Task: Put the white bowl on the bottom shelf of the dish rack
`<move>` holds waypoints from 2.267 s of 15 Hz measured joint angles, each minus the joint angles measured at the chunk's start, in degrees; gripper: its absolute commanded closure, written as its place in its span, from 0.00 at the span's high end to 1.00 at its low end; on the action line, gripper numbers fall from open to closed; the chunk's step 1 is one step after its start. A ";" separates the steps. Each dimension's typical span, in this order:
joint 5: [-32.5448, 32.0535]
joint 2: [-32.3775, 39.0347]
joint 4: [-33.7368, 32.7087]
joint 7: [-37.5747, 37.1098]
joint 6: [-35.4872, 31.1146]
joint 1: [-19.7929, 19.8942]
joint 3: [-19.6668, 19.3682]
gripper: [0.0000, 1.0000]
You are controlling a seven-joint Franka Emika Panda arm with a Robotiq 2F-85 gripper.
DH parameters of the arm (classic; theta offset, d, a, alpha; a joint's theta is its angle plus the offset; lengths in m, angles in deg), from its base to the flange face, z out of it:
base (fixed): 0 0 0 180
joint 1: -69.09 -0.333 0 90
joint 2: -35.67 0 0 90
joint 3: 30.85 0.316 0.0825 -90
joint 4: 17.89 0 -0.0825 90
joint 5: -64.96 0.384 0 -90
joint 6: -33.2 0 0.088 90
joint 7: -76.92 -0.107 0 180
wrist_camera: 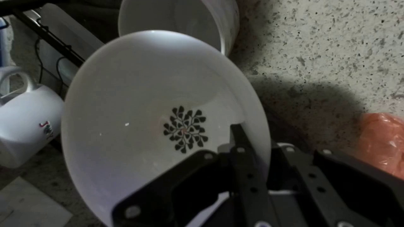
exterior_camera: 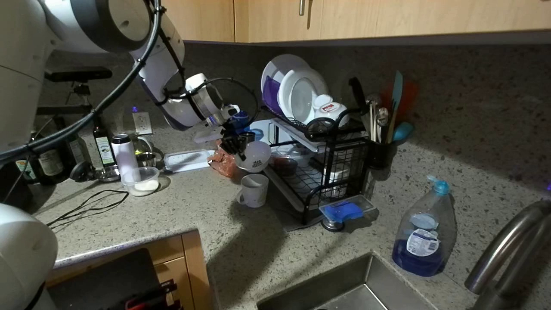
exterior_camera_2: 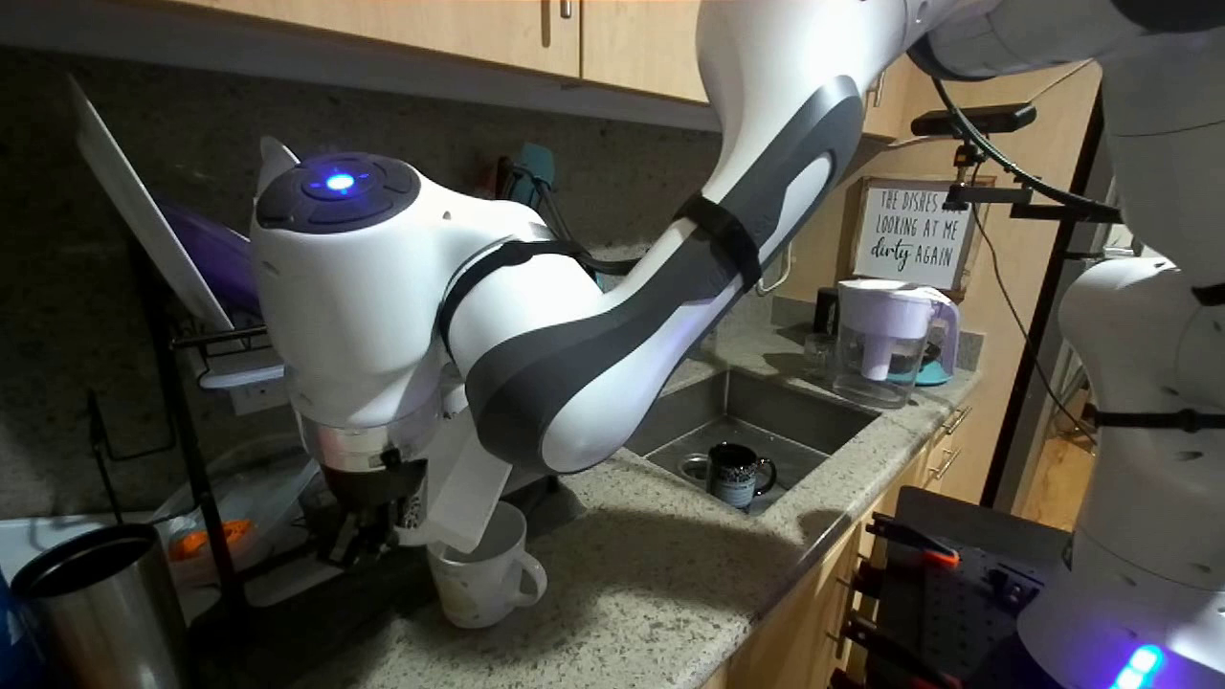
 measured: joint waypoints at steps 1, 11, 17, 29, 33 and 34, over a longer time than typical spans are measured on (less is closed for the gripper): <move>0.00 0.10 -0.01 0.00 0.00 0.14 0.17 0.07; -0.43 0.72 -1.00 -1.55 -2.39 3.53 -0.08 0.06; -1.38 0.88 -2.19 -1.89 -4.94 5.80 -0.32 0.06; -1.38 6.67 -7.74 -5.26 -8.47 7.87 -2.40 0.06; -1.38 7.80 -8.72 -7.52 -10.35 7.84 -4.09 0.06; -1.38 7.91 -8.75 -8.18 -10.88 7.84 -4.55 0.06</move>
